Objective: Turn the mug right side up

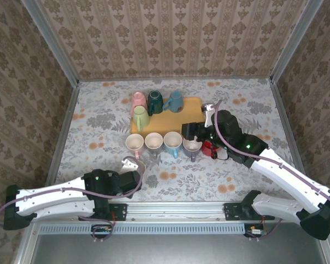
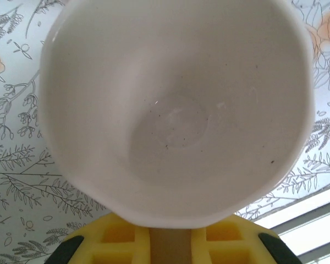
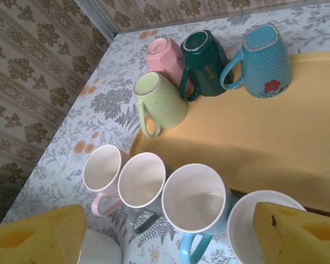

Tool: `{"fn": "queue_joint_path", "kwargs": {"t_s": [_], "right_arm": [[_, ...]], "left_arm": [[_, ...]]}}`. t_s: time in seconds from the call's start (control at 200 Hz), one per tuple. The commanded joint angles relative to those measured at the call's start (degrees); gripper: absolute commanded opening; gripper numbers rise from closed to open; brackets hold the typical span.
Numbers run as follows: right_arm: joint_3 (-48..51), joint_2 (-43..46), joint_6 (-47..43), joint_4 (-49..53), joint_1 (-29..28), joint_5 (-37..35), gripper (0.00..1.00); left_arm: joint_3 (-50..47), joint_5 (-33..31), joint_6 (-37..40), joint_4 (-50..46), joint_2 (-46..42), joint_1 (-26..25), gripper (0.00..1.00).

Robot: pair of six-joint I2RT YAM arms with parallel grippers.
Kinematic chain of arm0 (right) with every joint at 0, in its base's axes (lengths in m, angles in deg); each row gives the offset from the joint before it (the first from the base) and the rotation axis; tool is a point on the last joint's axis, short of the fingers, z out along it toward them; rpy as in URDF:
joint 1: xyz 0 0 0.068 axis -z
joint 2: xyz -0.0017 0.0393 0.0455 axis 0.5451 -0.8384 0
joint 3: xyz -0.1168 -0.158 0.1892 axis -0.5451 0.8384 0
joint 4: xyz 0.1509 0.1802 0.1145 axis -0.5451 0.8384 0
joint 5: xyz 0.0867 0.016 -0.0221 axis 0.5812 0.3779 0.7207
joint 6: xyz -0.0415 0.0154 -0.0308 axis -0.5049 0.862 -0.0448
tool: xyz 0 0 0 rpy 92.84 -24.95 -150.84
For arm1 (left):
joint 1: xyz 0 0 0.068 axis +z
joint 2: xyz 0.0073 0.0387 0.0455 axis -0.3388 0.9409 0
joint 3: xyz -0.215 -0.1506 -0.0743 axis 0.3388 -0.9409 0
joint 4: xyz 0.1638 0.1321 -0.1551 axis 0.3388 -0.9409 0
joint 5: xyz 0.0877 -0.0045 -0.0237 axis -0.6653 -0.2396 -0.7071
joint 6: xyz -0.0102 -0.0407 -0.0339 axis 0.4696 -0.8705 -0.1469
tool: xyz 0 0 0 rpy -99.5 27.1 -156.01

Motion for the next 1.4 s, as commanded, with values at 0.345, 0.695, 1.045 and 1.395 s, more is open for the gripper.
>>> {"fn": "queue_joint_path", "kwargs": {"t_s": [0.345, 0.695, 1.045, 1.395], "right_arm": [[-0.3, -1.5, 0.5, -1.8, 0.2, 0.6, 0.81], [0.5, -1.9, 0.2, -3.6, 0.5, 1.3, 0.82], [0.2, -2.4, -0.4, -3.9, 1.7, 2.5, 0.82], [0.6, -1.6, -0.9, -4.7, 4.2, 5.5, 0.83]], "left_arm": [[0.7, -2.9, -3.0, 0.3, 1.9, 0.7, 0.18], [1.2, -2.6, -4.4, -0.5, -0.5, 0.6, 0.40], [1.6, -1.3, -5.9, -0.9, -4.2, 0.5, 0.42], [4.1, 2.1, -2.9, -0.5, -8.6, 0.5, 0.41]]}}
